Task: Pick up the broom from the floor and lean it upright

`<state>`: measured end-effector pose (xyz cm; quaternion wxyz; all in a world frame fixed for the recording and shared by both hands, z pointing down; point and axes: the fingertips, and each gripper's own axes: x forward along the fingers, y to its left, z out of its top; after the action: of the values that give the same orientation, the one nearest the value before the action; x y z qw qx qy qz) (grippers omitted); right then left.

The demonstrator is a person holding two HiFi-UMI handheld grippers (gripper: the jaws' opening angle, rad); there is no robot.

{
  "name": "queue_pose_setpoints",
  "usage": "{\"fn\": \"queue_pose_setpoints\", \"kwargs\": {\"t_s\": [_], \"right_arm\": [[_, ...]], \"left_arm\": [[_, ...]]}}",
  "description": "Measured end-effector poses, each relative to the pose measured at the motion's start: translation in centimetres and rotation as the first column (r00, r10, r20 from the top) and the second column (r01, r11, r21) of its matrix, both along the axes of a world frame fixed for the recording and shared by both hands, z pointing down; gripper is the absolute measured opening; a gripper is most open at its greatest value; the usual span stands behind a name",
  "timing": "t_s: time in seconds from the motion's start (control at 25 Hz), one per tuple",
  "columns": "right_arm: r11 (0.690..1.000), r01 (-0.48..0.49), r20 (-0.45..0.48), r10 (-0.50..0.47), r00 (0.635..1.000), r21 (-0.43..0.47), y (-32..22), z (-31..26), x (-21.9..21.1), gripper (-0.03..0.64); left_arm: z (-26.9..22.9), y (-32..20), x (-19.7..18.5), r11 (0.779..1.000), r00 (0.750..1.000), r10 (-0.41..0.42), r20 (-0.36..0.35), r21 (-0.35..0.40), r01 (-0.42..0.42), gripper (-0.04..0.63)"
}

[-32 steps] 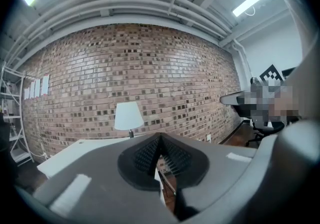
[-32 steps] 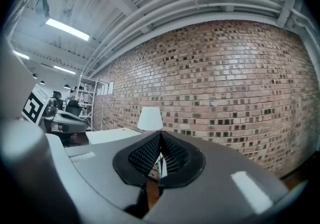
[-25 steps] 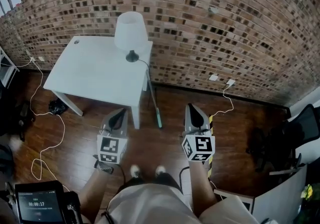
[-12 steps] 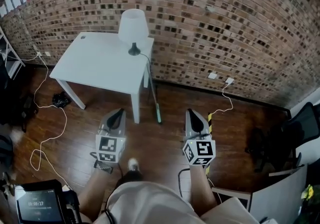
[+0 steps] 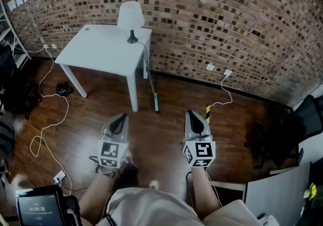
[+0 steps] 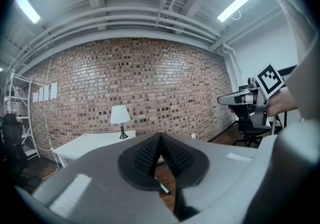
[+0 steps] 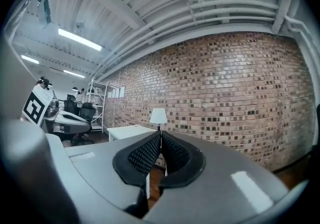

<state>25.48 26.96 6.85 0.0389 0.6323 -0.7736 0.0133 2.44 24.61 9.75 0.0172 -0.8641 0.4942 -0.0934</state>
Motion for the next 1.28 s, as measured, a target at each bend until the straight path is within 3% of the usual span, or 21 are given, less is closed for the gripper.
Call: {"fn": "queue_pose_setpoints", "kwargs": {"t_s": [0.2, 0.4, 0.76, 1.28], "right_arm": [[0.999, -0.01, 0.043, 0.012, 0.999, -0.039, 3.8, 0.5, 0.6, 0.014], [0.999, -0.035, 0.002, 0.035, 0.999, -0.028, 5.5, -0.2, -0.2, 0.012], [0.999, -0.039, 0.026, 0.039, 0.999, -0.007, 5.4, -1.2, -2.1, 0.012], [1.0, 0.001, 0.009, -0.001, 1.0, -0.026, 4.3, -1.1, -5.1, 0.012]], "left_arm": [[-0.1, 3.4, 0.3, 1.0, 1.0, 0.005, -0.008, -0.011, -0.005, -0.002], [-0.5, 4.3, -0.8, 0.999, 0.999, 0.03, -0.016, -0.012, -0.03, -0.002], [0.1, 3.6, -3.6, 0.999, 1.0, 0.007, -0.017, -0.043, -0.008, -0.002], [-0.1, 2.6, -4.2, 0.999, 0.999, 0.024, -0.026, -0.032, -0.025, -0.002]]}}
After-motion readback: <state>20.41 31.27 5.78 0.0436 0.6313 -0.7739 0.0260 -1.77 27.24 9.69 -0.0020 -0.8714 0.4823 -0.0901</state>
